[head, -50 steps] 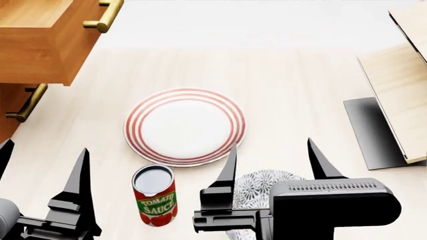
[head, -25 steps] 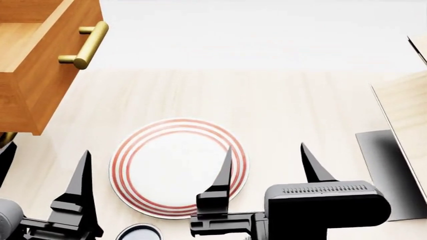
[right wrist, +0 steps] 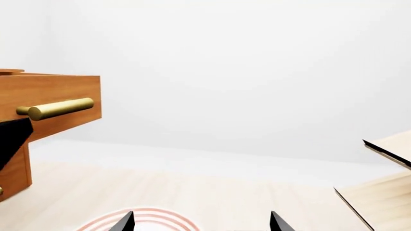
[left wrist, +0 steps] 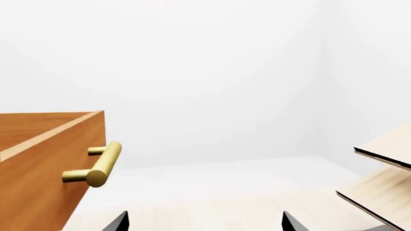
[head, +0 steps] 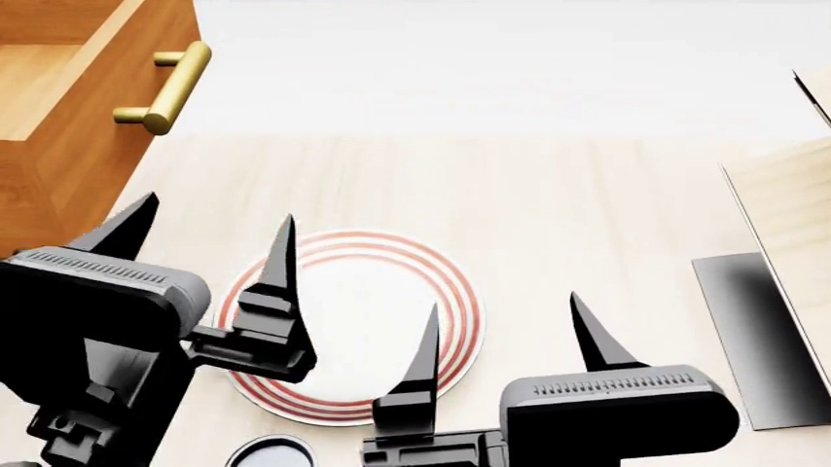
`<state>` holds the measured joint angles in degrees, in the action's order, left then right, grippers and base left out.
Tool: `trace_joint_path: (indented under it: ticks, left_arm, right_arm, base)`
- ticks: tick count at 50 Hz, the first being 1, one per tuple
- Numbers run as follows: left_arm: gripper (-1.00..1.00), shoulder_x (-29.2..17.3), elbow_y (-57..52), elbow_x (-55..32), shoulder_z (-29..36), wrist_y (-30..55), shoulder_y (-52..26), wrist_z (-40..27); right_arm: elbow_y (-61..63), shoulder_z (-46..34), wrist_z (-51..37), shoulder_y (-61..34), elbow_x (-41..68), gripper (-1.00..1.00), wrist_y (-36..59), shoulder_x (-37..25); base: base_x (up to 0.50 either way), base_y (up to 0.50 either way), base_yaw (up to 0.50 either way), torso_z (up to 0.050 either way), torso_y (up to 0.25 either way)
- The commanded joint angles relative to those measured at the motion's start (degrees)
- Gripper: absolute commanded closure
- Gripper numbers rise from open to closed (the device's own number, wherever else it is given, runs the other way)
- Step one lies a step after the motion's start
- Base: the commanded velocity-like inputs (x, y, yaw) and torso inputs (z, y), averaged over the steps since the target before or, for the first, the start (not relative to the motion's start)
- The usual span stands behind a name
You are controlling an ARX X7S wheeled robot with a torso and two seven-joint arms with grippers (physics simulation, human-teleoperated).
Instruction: Close the top drawer of the cabinet.
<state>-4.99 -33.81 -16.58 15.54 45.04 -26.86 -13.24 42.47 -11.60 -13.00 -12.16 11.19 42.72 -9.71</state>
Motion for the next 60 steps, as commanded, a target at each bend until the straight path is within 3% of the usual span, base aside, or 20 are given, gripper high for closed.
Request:
trace_joint_path:
  ticks: [1,6,19,29,45,46,51,60]
  left_arm:
    - [-1.00,2.80,29.20,4.59,2.60,-8.00,-19.33,0.41]
    - [-1.00,2.98,43.15,4.85,0.17,-11.25,-23.54,-1.78]
    - [-1.00,0.49,42.67,3.44,0.43,-12.11,-23.17,-2.02]
    - [-1.00,-1.82,52.05,4.25,-5.53,-14.60,-26.85,-7.91]
    - [-1.00,-9.33,64.38,4.76,-13.20,-17.88,-32.75,-12.35]
    - [-1.00,-12.89,65.90,4.51,-16.49,-17.21,-32.66,-14.38]
    - [-1.00,-16.96,65.37,5.33,-22.25,-13.91,-30.87,-22.64]
    - [-1.00,-16.97,67.97,5.74,-21.78,-15.67,-31.64,-22.25]
  right_arm:
    - [-0.75,-1.13,0.40,1.17,0.12,-1.00,-2.04,-1.00]
    - [-1.51,-2.11,0.36,1.77,-0.34,-1.00,-3.15,-1.30]
    - [-1.81,-4.52,-0.97,1.01,-1.49,-1.00,-2.75,-1.13]
    - [-3.38,-5.28,-1.42,1.00,-1.48,-1.00,-3.83,-0.83]
    - [-4.00,-6.58,-2.06,0.99,-1.52,-1.00,-4.17,-1.09]
    - [-4.59,-6.96,-2.10,0.98,-1.68,-1.00,-4.48,-0.96]
    - [-6.05,-7.41,-2.28,1.33,-1.66,-1.00,-5.26,-0.79]
    - [-7.27,-7.52,-2.36,1.47,-1.30,-1.00,-6.32,-0.90]
  base:
    - [0.00,0.00,0.00,0.000,0.000]
    - [0.00,0.00,0.00,0.000,0.000]
    - [0.00,0.00,0.00,0.000,0.001]
    - [0.00,0.00,0.00,0.000,0.000]
    - [0.00,0.00,0.00,0.000,0.000]
    - [0.00,0.00,0.00,0.000,0.000]
    - [0.00,0.00,0.00,0.000,0.000]
    - [0.00,0.00,0.00,0.000,0.000]
